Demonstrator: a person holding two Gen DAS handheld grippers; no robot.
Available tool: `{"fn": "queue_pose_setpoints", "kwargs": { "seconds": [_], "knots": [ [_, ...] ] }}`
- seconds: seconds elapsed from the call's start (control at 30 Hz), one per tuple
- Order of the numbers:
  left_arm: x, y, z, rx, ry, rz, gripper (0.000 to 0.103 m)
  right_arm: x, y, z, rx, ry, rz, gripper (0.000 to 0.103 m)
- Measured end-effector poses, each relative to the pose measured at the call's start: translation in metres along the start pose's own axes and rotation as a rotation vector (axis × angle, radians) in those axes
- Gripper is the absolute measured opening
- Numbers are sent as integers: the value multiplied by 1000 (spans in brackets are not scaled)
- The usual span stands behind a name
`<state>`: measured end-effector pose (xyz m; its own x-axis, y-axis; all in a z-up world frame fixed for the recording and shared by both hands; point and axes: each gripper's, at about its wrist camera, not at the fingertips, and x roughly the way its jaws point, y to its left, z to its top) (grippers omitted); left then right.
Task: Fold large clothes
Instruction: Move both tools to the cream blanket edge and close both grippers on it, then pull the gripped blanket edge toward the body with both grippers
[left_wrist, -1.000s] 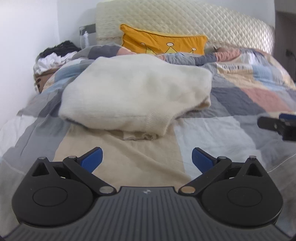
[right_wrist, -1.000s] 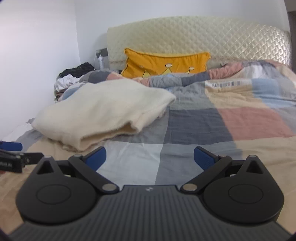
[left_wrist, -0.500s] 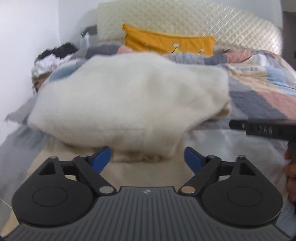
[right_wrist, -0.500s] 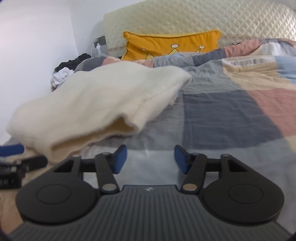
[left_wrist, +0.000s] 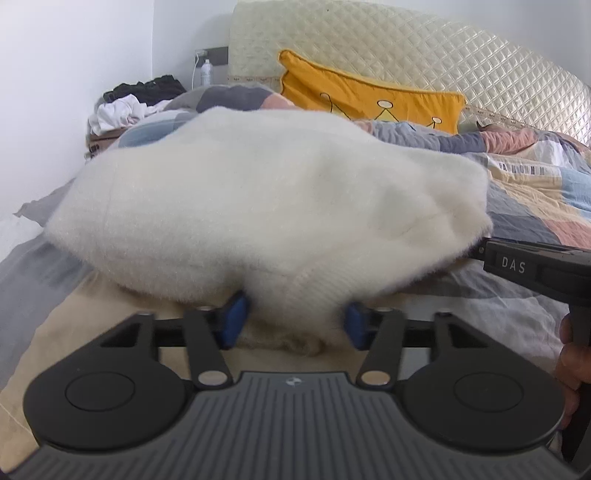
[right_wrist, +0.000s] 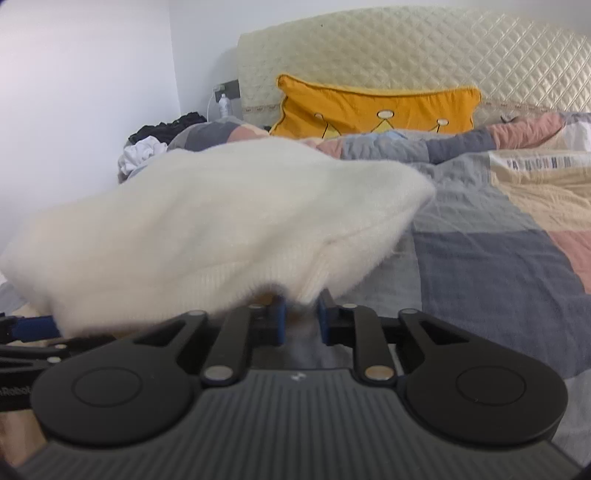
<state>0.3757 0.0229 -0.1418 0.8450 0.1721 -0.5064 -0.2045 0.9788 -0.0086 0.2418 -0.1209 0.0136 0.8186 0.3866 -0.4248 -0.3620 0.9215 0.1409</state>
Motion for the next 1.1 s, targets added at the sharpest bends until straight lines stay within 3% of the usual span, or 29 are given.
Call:
{"fn": "queue_pose_setpoints", "kwargs": {
  "seconds": [0.07,0.33,0.43,0.63,0.83,1.1],
  "knots": [
    [-5,4,0,-19,-10,-15,37,-2,1,3,-3,-14,2,16],
    [-57,17,5,-77,-46,-68,25,-28,7,22,-47,-22,-5,14],
    [-85,28,5,-117,-62,-93,22,-47,5,34,-22,-3,-11,13],
    [-150,50,6,-172,-99,-140,18,-103,29,42,-129,-4,-27,10],
    [-215,51,3,-154,-137,-184,16,-165,41,34,-149,-16,-39,6],
    [-297,54,-36,-152,-110,-220,16,-229,55,11,-152,-10,-60,6]
  ]
}}
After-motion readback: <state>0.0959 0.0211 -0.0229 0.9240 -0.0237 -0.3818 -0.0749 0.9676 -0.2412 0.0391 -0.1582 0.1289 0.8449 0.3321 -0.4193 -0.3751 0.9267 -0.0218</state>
